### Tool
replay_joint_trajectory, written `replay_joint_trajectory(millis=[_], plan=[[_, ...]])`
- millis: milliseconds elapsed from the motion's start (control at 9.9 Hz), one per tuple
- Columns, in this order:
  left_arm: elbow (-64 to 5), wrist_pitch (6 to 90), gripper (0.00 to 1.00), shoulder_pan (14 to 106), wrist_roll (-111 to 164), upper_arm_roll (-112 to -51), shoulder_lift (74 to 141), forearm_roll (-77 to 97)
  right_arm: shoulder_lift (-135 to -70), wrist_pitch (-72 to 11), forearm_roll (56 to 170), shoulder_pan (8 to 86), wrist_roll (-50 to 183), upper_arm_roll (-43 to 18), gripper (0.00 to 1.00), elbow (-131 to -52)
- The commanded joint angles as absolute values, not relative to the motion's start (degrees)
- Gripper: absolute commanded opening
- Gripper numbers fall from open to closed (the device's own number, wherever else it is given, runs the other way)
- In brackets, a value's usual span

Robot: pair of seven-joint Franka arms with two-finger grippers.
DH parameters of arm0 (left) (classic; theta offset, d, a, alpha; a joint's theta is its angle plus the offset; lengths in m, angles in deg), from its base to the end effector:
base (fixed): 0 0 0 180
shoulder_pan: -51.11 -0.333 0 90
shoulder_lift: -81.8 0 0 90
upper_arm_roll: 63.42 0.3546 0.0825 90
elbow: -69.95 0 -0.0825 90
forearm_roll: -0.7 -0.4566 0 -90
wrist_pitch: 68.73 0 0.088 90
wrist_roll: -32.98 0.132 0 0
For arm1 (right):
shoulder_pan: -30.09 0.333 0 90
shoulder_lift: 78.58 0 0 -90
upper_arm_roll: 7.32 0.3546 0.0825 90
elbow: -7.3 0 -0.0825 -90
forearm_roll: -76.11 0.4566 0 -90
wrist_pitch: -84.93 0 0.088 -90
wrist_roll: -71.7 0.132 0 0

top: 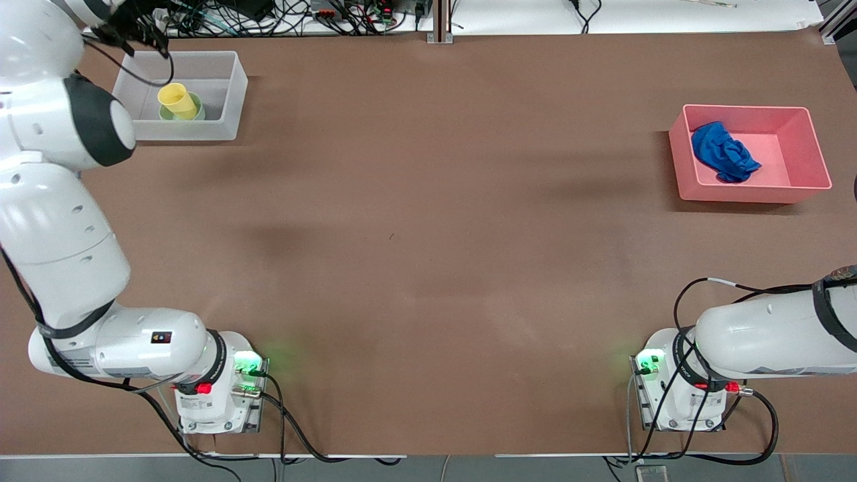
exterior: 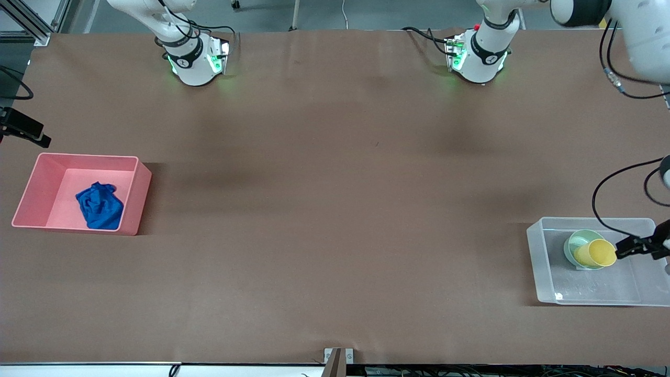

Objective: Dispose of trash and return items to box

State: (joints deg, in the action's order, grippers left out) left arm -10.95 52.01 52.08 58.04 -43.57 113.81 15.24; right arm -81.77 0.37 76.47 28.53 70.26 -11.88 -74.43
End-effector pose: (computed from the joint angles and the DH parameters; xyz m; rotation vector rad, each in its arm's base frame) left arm 0.7912 0.1987 0.3895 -3.1123 0.0947 -0.2775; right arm 0.6333 -0.0654 0.6726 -3.1368 0.1271 0.0094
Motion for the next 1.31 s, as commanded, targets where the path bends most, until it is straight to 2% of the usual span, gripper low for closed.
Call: replay_joint_trajectory(millis=[0,202,303,505,606,909,1212], plan=[[-15.29,42.51,1.00,51.99,52.01,-49.24,104.52,11.01,-80.07,0.29,75.67,29.30,70.12,-12.16,1.00,-76.11],[-17.57,34.41,1.00,51.99,42.60,-54.25,95.47,5.58,-80.07,0.20,75.67,29.39,70.03,-12.07,1.00,-75.84],[-20.46,33.24,1.00,51.90,42.04,-57.06,90.90,2.15,-80.07,0.38,75.67,29.39,70.03,-12.07,1.00,-75.93],[-25.57,30.96,1.00,52.07,40.46,-59.02,82.89,2.02,-80.07,0.29,75.67,29.48,70.03,-12.07,1.00,-75.84],[-24.80,28.07,1.00,52.51,40.11,-59.29,81.63,2.28,-80.07,0.38,75.67,29.48,70.03,-12.07,1.00,-75.93],[-15.94,22.62,1.00,53.82,40.02,-60.96,82.24,2.29,-80.07,0.38,75.67,29.48,70.03,-12.15,1.00,-75.93],[-17.14,18.12,1.00,54.01,34.05,-61.13,80.40,2.37,-80.07,0.38,75.67,29.39,70.12,-12.07,1.00,-75.93]])
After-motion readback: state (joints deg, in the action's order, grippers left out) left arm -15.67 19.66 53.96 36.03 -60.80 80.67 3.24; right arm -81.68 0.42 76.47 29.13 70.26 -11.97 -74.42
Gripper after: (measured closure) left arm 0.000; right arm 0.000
